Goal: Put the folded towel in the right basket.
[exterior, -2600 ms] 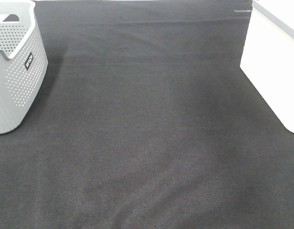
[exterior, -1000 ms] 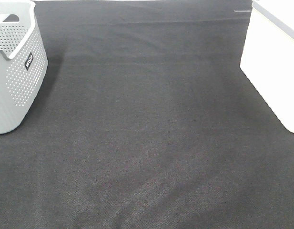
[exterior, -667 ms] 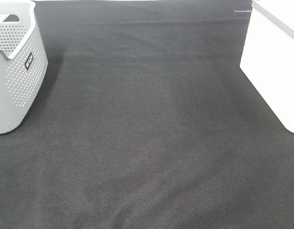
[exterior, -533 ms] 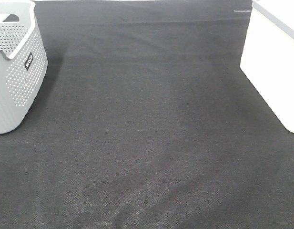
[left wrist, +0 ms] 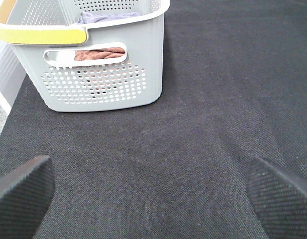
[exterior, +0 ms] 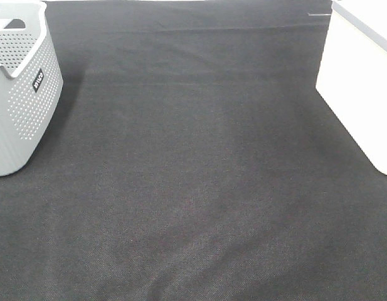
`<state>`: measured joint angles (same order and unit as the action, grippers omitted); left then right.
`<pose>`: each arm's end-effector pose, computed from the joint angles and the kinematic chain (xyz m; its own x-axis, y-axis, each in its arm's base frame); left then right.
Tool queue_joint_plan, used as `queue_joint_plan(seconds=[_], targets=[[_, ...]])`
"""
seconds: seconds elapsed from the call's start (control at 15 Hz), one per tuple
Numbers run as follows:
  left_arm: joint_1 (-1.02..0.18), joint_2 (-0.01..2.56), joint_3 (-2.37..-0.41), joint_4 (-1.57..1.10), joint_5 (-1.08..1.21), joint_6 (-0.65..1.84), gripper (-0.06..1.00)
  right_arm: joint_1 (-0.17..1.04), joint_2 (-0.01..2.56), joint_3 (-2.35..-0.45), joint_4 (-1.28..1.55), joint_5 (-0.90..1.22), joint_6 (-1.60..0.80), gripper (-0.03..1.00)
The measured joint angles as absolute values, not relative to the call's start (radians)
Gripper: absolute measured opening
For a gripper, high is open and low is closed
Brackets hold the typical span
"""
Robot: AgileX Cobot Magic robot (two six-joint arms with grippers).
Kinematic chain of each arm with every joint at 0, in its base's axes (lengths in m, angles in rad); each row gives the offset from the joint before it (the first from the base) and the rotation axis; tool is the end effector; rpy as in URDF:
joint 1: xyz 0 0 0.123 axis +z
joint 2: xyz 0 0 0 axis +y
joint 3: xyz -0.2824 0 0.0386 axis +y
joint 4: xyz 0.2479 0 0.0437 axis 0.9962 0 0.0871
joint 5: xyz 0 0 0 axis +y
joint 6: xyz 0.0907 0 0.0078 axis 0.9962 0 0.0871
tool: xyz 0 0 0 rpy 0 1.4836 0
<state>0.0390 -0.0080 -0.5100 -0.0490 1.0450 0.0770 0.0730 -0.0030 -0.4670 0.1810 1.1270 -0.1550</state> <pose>-0.0065 -0.0041 0.2813 -0.4244 0.0358 -0.9048 0.0216 0.9993 0.0294 -0.0065 0.0144 0.2639 -0.5151 -0.1134 -0.8496 -0.2492 0.9682 0.0219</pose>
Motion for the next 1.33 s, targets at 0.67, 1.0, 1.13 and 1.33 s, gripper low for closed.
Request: queue_joint_plan(seconds=[0.67, 1.0, 1.13, 1.33], targets=[[0.039, -0.008, -0.510, -0.049, 1.045, 0.077, 0.98, 0.073, -0.003, -0.467, 0.069, 1.127, -0.148, 0.96], [0.039, -0.008, -0.510, -0.049, 1.045, 0.077, 0.98, 0.073, -0.003, -0.467, 0.069, 1.127, -0.148, 0.96], [0.039, -0.008, -0.510, -0.049, 1.045, 0.077, 0.98, 0.073, -0.003, -0.467, 0.069, 1.127, -0.148, 0.96], [0.039, -0.008, -0.510, -0.049, 1.045, 0.077, 0.98, 0.073, -0.003, -0.467, 0.069, 1.127, -0.148, 0.96]])
